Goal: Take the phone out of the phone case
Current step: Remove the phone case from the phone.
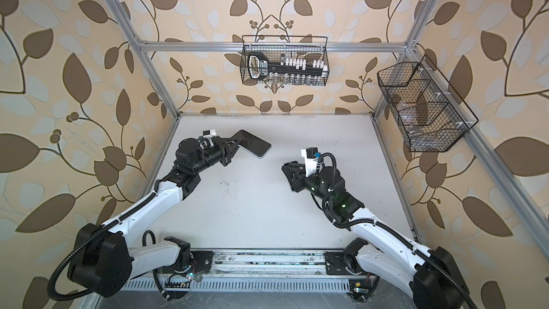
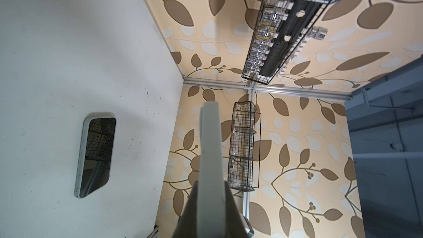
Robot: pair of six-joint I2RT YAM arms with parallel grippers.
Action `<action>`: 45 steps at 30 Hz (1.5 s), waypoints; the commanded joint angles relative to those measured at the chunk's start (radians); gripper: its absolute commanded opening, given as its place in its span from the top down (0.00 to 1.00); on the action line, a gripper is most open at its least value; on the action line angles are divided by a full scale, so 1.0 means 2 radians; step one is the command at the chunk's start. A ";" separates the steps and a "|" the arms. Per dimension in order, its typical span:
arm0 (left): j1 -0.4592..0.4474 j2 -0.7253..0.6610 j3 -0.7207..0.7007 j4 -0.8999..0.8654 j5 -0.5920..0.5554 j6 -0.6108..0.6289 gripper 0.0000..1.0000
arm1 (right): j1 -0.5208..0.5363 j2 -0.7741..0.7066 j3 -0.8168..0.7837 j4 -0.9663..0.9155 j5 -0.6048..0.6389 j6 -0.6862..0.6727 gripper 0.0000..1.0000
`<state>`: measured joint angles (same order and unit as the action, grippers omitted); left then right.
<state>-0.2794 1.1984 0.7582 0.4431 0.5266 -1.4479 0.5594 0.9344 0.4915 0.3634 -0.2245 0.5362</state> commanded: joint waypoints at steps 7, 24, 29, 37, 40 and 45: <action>0.006 0.001 0.059 0.103 0.131 0.117 1.00 | -0.061 -0.034 -0.020 0.056 -0.155 0.130 0.37; 0.006 0.021 0.074 0.118 0.164 0.146 1.00 | 0.016 0.032 -0.013 0.154 -0.182 0.117 0.43; 0.006 0.008 0.065 0.107 0.131 0.127 1.00 | 0.063 0.064 0.009 0.158 -0.152 0.084 0.47; 0.006 -0.019 0.047 0.096 0.098 0.098 1.00 | 0.072 0.103 0.027 0.199 -0.113 0.080 0.53; 0.006 -0.026 0.044 0.094 0.096 0.093 1.00 | 0.073 0.112 0.037 0.208 -0.109 0.080 0.54; 0.006 -0.030 0.037 0.095 0.095 0.088 1.00 | 0.073 0.124 0.054 0.225 -0.112 0.086 0.55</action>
<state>-0.2733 1.1786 0.8333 0.5510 0.7261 -1.2449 0.7002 1.1748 0.5602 0.7494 -0.4595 0.7132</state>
